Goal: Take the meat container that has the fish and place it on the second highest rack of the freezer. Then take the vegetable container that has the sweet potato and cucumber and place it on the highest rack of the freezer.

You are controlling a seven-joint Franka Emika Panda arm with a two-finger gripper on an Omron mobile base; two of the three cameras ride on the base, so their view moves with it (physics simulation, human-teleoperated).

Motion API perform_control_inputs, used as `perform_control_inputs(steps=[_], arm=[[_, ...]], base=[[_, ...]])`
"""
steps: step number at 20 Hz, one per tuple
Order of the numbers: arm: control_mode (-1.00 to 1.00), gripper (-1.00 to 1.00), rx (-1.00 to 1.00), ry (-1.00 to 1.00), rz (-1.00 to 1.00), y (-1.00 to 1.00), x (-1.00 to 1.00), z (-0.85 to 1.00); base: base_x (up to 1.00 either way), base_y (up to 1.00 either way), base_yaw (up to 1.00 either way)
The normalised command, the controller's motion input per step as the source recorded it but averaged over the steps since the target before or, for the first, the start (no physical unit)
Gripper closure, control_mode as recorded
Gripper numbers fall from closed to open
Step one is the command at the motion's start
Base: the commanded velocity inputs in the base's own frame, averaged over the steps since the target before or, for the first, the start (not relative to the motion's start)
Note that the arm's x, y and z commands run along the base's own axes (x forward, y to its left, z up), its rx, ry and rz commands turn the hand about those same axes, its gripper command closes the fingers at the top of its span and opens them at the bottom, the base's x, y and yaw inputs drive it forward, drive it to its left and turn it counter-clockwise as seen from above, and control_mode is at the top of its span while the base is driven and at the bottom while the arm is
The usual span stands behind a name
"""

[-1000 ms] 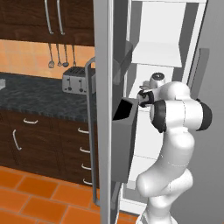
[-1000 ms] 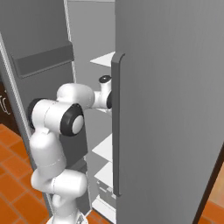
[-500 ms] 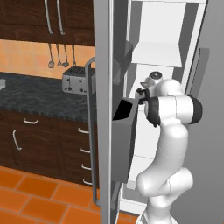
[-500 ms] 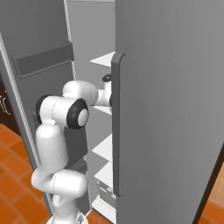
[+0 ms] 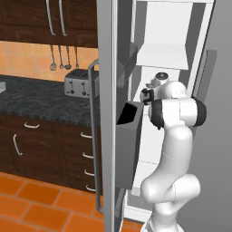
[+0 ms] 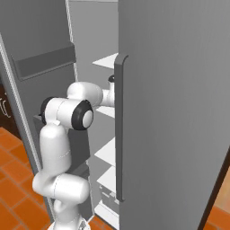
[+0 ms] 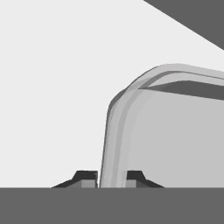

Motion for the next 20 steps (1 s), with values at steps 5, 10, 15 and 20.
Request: perform_control_inputs(steps=[5,10,15,20], arm=[[-1.00,-1.00,0.00,0.00,0.00,0.00,0.00,0.00],[-1.00,-1.00,0.00,0.00,0.00,0.00,0.00,0.00],[-1.00,-1.00,0.00,-0.01,0.00,0.00,-0.03,0.00],[-1.00,-1.00,0.00,-0.22,0.04,-0.01,-0.51,0.02]], base=[[0.00,0.00,0.00],[0.00,0.00,0.00],[0.00,0.00,0.00],[0.00,0.00,0.00]])
